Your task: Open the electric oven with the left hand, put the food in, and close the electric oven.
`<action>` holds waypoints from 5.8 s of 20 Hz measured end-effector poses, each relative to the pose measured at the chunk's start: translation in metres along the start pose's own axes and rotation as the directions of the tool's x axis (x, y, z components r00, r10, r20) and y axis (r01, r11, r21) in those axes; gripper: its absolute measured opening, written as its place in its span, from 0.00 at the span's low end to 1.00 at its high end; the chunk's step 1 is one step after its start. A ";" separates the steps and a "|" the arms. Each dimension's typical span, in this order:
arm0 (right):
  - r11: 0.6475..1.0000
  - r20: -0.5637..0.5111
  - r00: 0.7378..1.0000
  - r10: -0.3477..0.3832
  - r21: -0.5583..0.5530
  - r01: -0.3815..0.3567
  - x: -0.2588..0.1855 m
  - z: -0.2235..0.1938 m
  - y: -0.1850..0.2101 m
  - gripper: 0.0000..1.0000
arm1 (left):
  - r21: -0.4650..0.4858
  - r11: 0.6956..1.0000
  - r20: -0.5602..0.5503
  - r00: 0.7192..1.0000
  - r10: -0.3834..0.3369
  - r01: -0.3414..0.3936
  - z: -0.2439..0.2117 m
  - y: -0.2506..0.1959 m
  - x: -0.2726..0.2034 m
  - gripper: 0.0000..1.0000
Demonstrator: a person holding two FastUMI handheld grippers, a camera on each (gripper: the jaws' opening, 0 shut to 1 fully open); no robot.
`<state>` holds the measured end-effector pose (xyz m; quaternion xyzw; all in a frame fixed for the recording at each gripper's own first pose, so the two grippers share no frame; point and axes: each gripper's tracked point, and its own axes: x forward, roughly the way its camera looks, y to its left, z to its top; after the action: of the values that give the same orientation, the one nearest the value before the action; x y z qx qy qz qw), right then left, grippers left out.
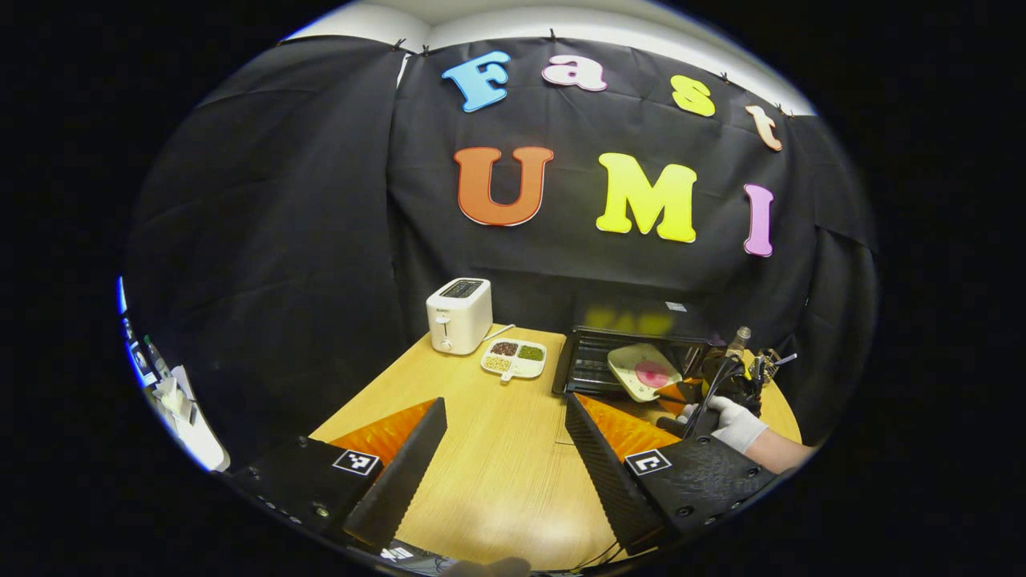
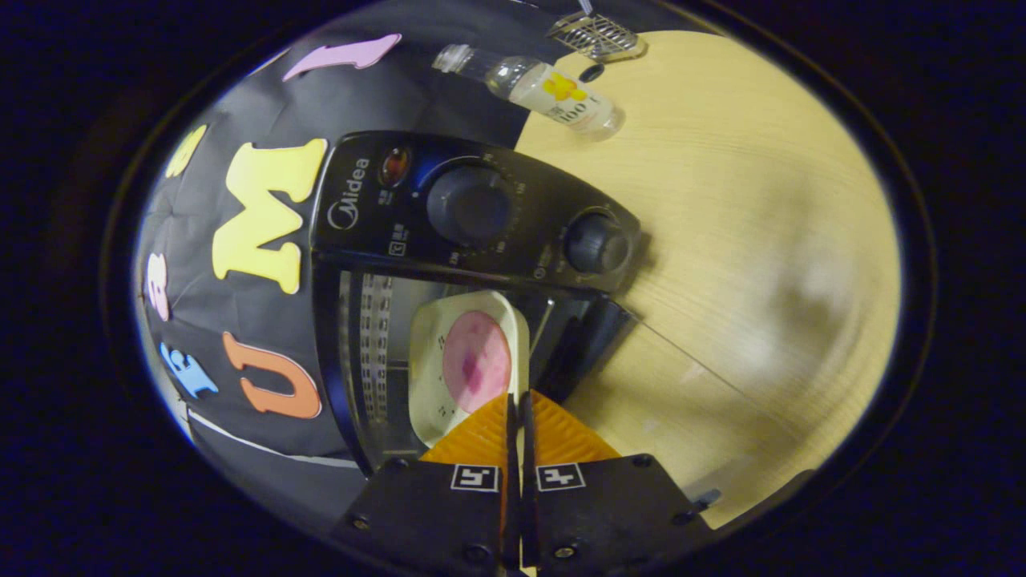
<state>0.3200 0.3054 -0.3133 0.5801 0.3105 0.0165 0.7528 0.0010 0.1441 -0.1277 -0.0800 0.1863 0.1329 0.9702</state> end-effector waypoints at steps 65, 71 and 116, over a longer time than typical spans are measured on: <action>0.371 0.452 0.891 -0.048 -0.820 0.437 -0.453 0.167 -0.034 1.00 | 0.170 0.952 -0.342 0.921 -0.186 0.255 -0.241 -0.202 0.156 0.98; 0.385 0.467 0.883 -0.042 -0.808 0.446 -0.452 0.167 -0.033 1.00 | 0.163 0.949 -0.315 0.926 -0.209 0.270 -0.216 -0.204 0.150 0.97; 0.508 0.513 0.858 -0.019 -0.734 0.451 -0.477 0.174 -0.042 1.00 | 0.179 0.926 -0.137 0.940 -0.312 0.333 -0.078 -0.257 0.175 0.98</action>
<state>0.0052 -0.0421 -0.1134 0.0882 0.1632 -0.0753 0.9798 0.2056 -0.0769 -0.2391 -0.0190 0.2341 -0.0524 0.9706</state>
